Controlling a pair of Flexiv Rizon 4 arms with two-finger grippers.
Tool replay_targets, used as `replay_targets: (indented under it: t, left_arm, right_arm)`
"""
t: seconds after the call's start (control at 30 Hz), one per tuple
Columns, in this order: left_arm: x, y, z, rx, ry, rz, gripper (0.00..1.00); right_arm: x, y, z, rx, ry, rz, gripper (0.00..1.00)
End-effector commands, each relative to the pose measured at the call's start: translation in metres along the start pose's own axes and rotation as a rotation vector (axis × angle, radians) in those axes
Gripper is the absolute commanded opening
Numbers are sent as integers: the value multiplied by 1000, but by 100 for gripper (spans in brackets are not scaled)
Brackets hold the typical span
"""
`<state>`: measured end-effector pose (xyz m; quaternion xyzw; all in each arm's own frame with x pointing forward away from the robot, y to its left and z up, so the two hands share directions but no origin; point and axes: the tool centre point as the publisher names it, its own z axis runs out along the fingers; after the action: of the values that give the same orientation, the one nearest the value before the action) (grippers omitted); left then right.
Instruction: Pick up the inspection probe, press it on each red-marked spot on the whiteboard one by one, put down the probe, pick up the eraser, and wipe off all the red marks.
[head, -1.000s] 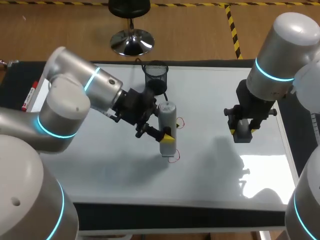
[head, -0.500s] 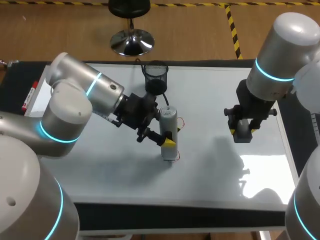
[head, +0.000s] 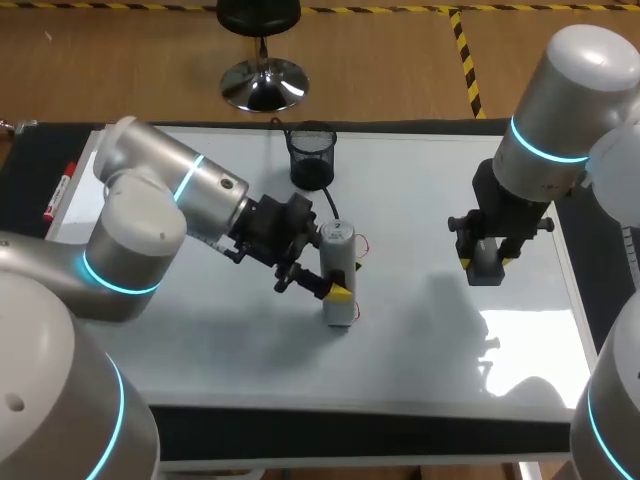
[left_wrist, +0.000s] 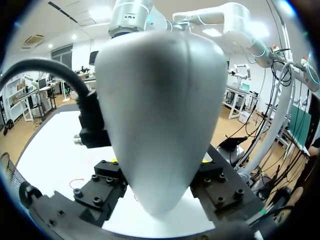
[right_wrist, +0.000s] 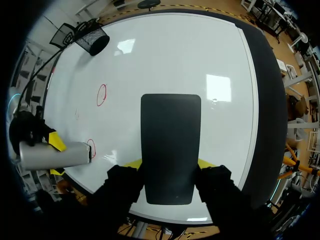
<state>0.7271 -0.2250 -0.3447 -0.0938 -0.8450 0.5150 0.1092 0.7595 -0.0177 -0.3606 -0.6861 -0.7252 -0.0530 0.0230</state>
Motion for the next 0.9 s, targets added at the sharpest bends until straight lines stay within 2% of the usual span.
replay_targets:
  t: [0.03, 0.37, 0.9]
  left_arm:
    - [-2, -2, 4, -15, 5, 1, 0]
    - [-1, -4, 14, -62, 7, 6, 0]
    - [10, 9, 16, -42, -16, 5, 0]
  right_arm:
    - [-1, 0, -1, 0, 2, -2, 0]
    - [-1, 0, -1, 0, 2, -2, 0]
    - [-1, 0, -1, 0, 2, -2, 0]
